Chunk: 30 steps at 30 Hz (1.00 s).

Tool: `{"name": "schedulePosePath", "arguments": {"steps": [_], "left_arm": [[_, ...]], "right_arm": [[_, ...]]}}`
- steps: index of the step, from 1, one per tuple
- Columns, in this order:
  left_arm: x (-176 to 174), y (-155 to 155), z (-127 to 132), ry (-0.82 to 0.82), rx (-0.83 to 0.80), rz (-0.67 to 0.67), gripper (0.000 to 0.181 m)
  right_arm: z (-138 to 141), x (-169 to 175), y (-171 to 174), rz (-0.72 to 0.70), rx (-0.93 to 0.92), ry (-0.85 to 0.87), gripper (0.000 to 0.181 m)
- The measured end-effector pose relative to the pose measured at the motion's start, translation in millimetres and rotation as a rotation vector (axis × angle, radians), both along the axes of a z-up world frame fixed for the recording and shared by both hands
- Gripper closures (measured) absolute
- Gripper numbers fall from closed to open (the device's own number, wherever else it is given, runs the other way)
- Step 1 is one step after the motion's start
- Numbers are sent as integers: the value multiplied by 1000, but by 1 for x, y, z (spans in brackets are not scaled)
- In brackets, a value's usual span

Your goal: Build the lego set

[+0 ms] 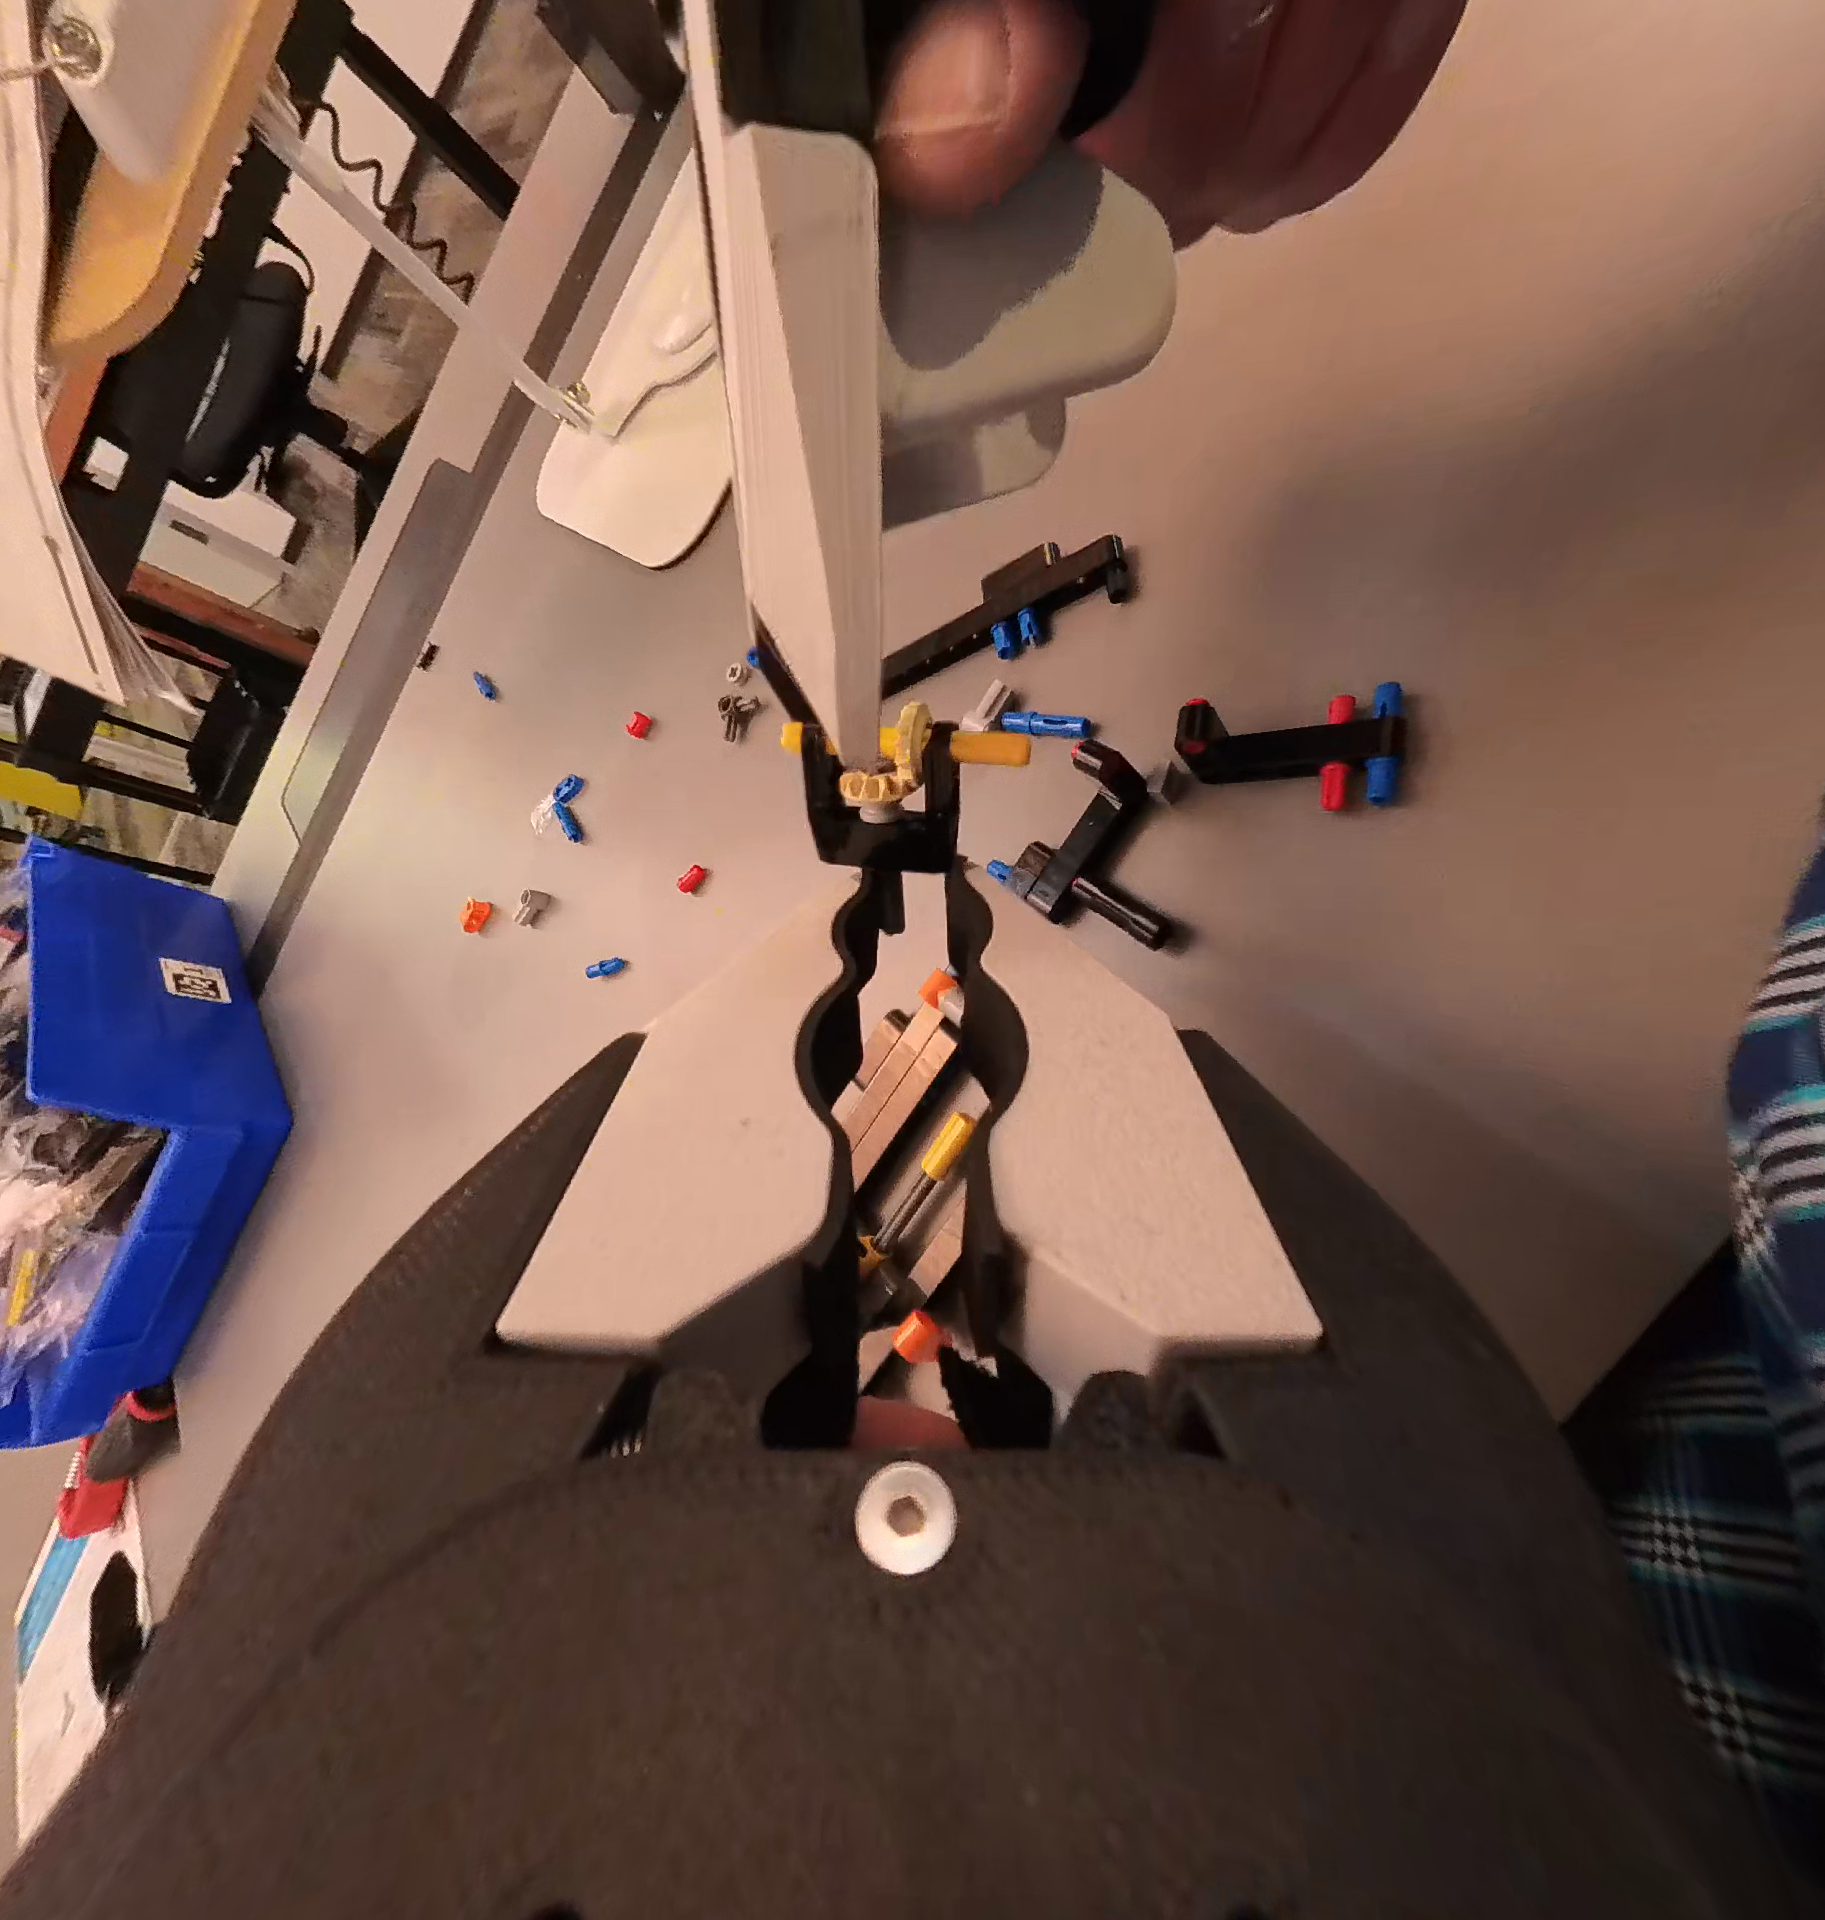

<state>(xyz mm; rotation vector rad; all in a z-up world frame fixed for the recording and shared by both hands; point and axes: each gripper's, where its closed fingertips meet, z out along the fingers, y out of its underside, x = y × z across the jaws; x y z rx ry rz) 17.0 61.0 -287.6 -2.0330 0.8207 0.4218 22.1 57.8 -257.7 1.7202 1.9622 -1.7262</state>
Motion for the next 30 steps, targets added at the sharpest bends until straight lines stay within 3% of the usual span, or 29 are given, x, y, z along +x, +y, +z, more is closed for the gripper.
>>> {"name": "schedulePosePath", "arguments": {"steps": [1,13,30], "left_arm": [[0,1,0,1,-4,0,170],[-2,3,-3,2,-52,-9,179],[-7,11,-3,-101,-25,44,179]], "right_arm": [[1,0,2,-5,30,19,159],[18,6,14,-7,300,181,149],[20,12,35,-83,363,215,151]]}}
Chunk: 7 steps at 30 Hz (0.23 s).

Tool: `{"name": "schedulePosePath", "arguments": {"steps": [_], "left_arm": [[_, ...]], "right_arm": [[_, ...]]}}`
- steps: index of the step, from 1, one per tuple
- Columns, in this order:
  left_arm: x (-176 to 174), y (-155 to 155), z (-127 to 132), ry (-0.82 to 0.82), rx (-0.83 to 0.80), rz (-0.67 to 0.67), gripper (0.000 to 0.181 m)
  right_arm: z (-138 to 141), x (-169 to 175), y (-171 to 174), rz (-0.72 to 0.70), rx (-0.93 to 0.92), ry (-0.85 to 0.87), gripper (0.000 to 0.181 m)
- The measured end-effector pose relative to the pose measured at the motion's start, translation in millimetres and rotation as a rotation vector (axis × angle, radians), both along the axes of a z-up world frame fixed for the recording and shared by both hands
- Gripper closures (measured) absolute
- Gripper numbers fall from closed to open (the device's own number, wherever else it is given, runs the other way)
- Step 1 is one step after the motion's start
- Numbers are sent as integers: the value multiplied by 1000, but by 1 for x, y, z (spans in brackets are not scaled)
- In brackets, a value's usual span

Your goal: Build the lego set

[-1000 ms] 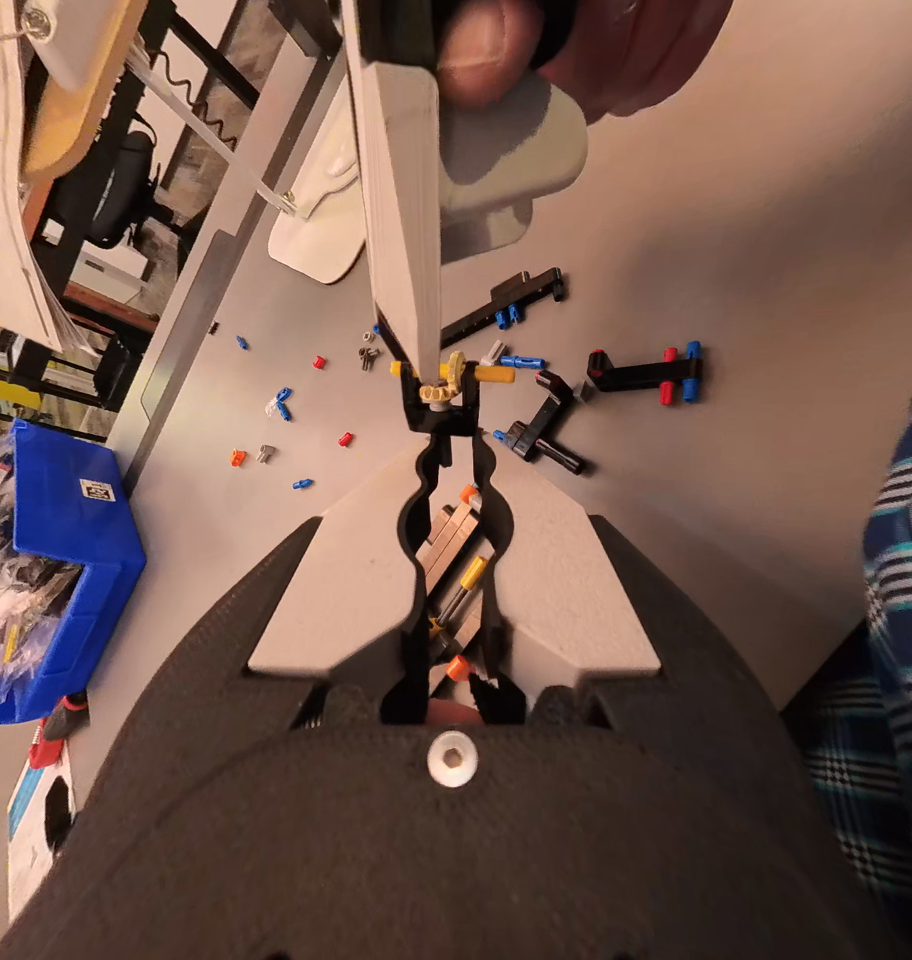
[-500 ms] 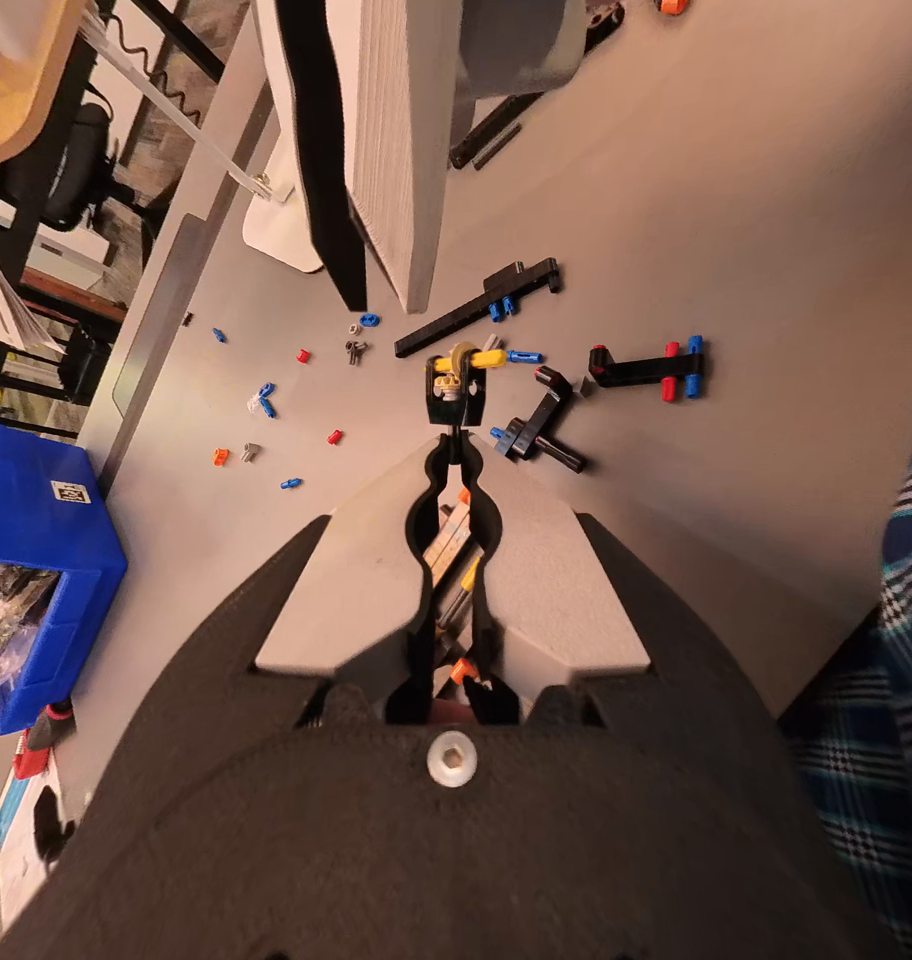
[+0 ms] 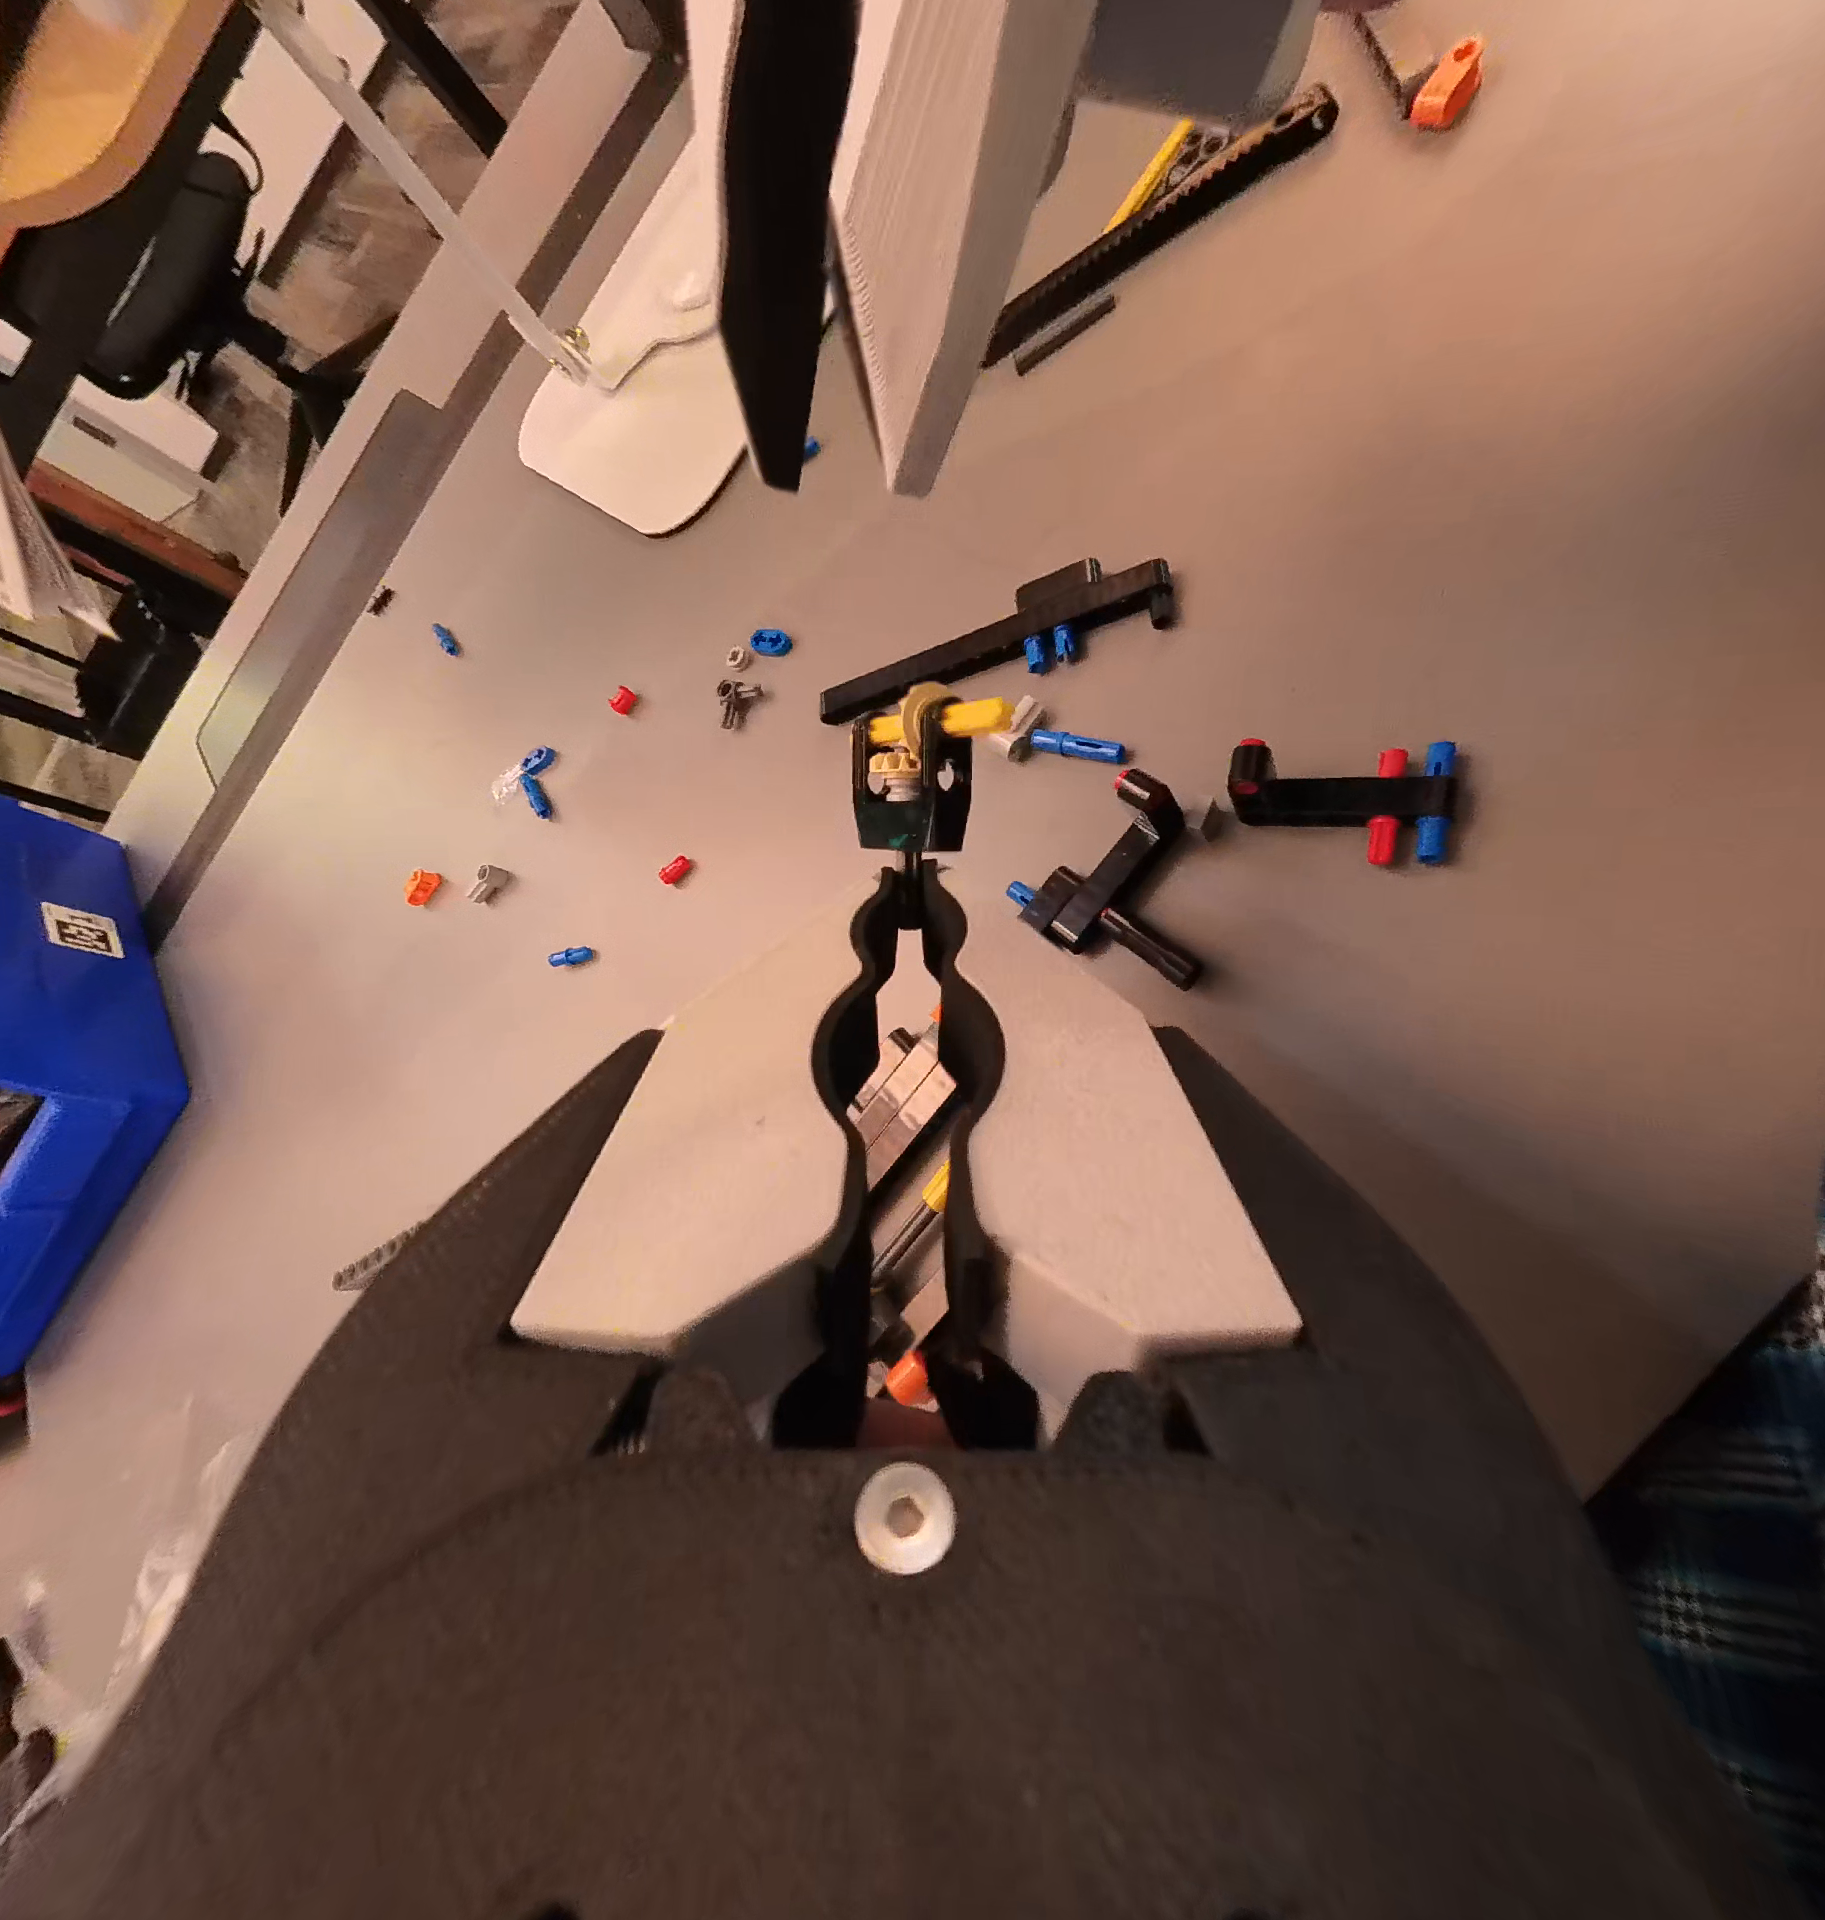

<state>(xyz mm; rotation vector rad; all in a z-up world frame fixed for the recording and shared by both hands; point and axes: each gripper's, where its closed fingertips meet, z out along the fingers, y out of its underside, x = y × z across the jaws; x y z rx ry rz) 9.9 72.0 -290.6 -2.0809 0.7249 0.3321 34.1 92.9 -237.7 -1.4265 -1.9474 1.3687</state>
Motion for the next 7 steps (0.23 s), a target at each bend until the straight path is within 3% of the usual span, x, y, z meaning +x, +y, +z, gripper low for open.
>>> {"name": "schedulePosePath", "arguments": {"steps": [7], "left_arm": [[-4,-1,0,-32,7,31,180]], "right_arm": [[-1,4,4,-16,0,5,151]]}}
